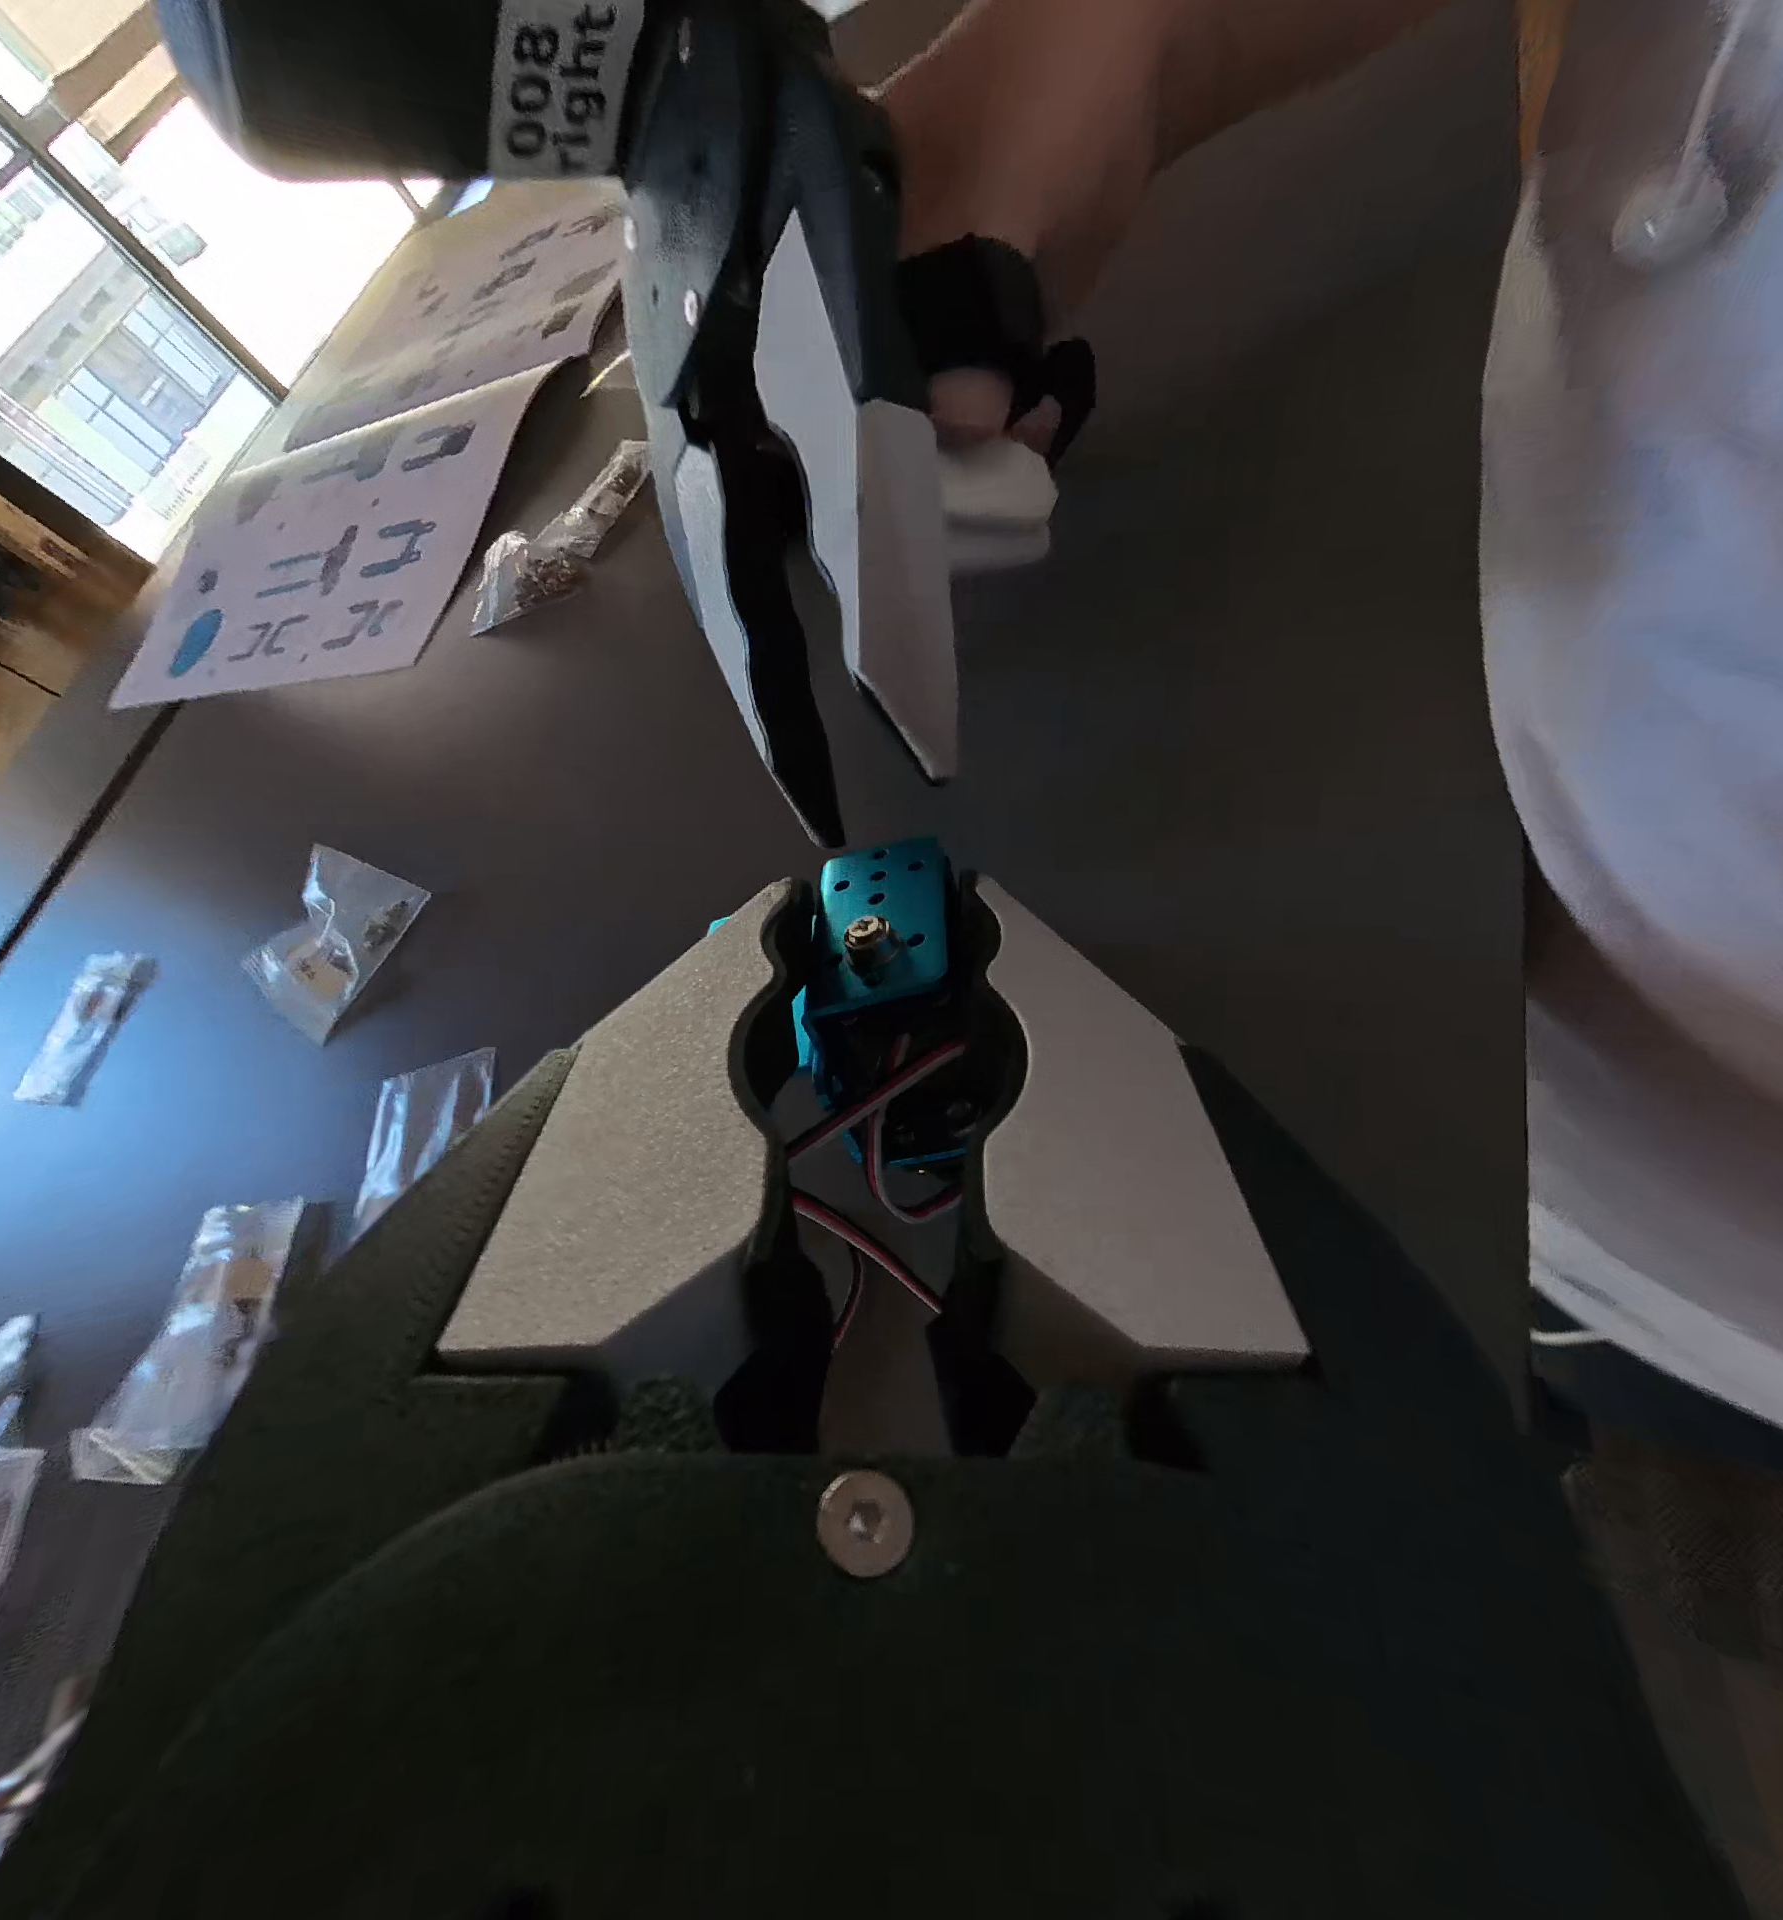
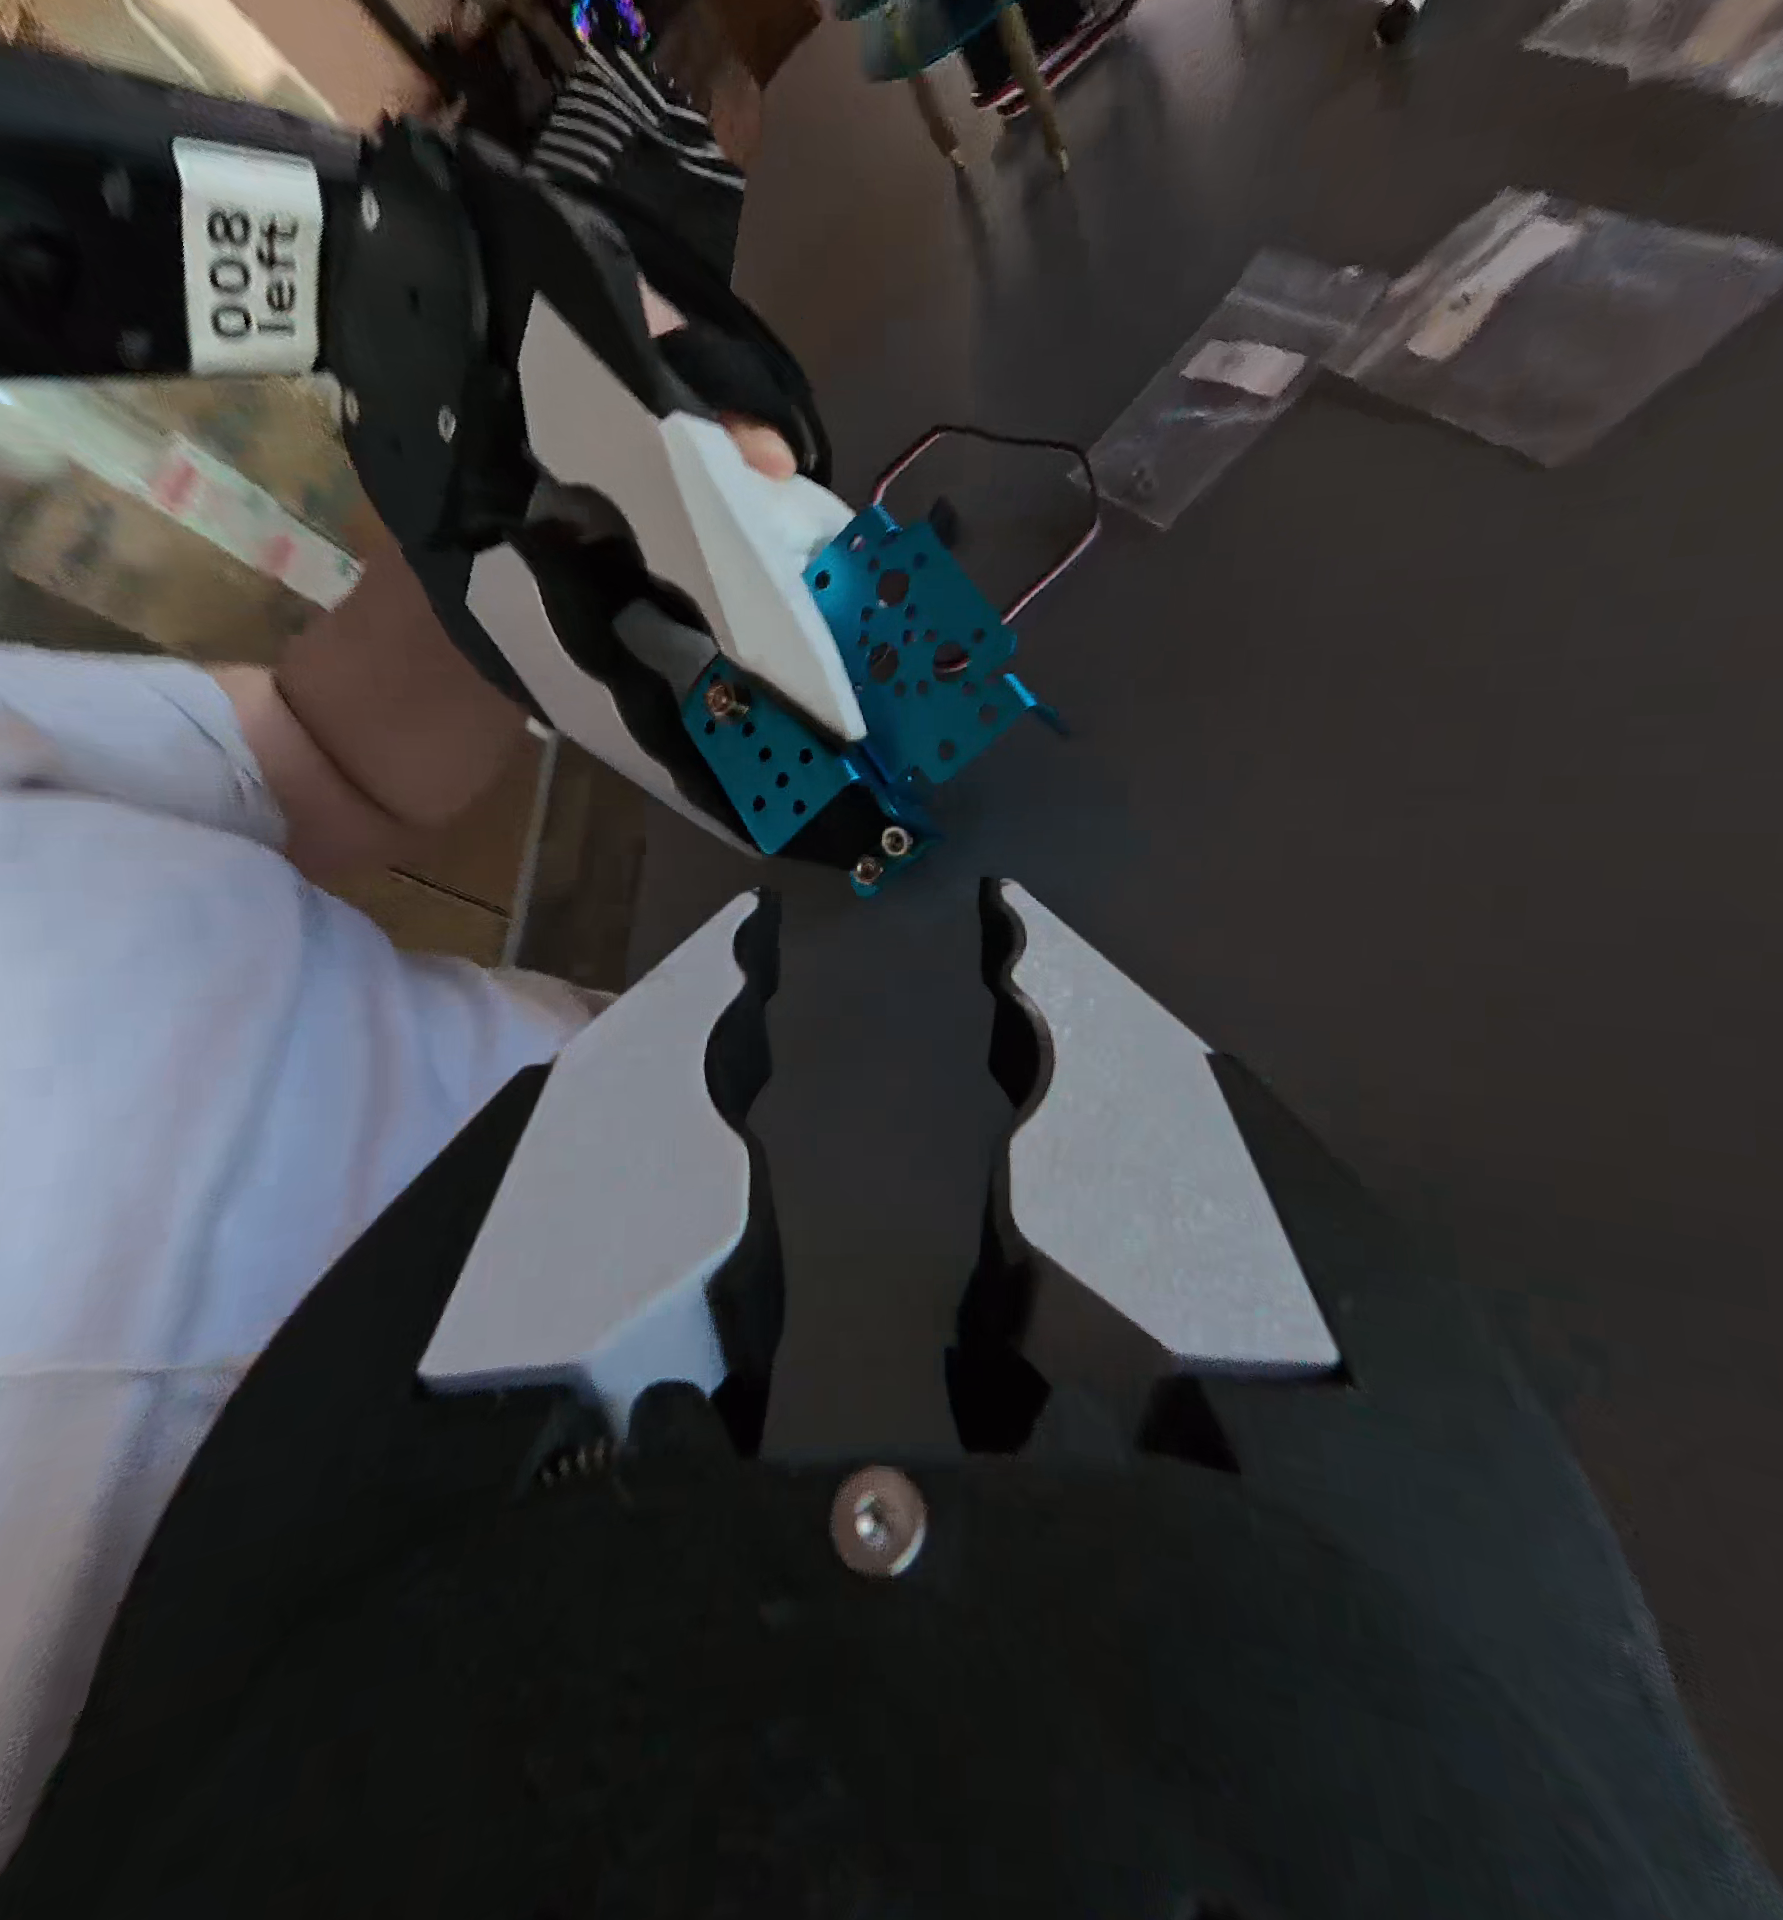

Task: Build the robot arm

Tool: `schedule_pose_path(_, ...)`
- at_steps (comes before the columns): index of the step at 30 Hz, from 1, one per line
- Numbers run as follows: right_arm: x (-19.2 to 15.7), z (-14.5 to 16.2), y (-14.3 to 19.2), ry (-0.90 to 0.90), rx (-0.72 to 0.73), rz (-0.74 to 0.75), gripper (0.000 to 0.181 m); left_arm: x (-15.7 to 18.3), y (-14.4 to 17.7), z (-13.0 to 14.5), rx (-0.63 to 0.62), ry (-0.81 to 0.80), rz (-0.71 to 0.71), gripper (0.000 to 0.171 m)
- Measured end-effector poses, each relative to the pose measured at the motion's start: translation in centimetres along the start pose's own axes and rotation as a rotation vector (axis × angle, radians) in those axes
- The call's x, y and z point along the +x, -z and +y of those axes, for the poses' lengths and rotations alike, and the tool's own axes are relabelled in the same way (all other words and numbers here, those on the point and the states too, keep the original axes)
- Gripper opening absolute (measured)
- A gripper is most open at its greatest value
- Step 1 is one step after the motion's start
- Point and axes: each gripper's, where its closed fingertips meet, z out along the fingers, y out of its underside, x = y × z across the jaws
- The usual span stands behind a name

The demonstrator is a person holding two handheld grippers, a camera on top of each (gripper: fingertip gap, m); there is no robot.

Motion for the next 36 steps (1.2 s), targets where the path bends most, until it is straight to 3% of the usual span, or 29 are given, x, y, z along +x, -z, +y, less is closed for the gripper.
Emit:
schedule_pose_path(5, 0.8, -0.2, -0.2, -0.223, -0.005, -0.077, 0.034, -0.5, 0.5, 0.3, 0.068, 0.104, 0.023, 0.028)
schedule_pose_path(9, 0.7, -1.1, -0.3, -0.28, 0.049, -0.161, 0.03, -0.6, 0.5, 0.3, 0.067, 0.121, 0.034, 0.028)
schedule_pose_path(11, 0.4, -1.9, -0.1, -0.152, 0.077, -0.156, 0.026, -0.6, 0.5, 0.3, 0.068, 0.126, 0.043, 0.028)
schedule_pose_path(14, 0.3, -2.7, 0.2, 0.185, 0.098, -0.05, 0.019, -0.7, 0.5, 0.4, 0.065, 0.142, 0.05, 0.029)
schedule_pose_path(17, 1.1, -2.3, -0.4, 0.417, 0.036, 0.067, 0.015, -0.7, 0.4, 0.4, 0.064, 0.144, 0.051, 0.028)
schedule_pose_path(26, 0.1, -1.5, -2.2, 0.412, -0.063, -0.041, 0.006, -0.7, 0.5, 0.4, 0.066, 0.13, 0.041, 0.028)
schedule_pose_path(36, 0.0, -1.5, -2.0, 0.513, -0.123, 0.052, 0.002, -0.7, 0.3, 0.3, 0.06, 0.134, 0.016, 0.029)
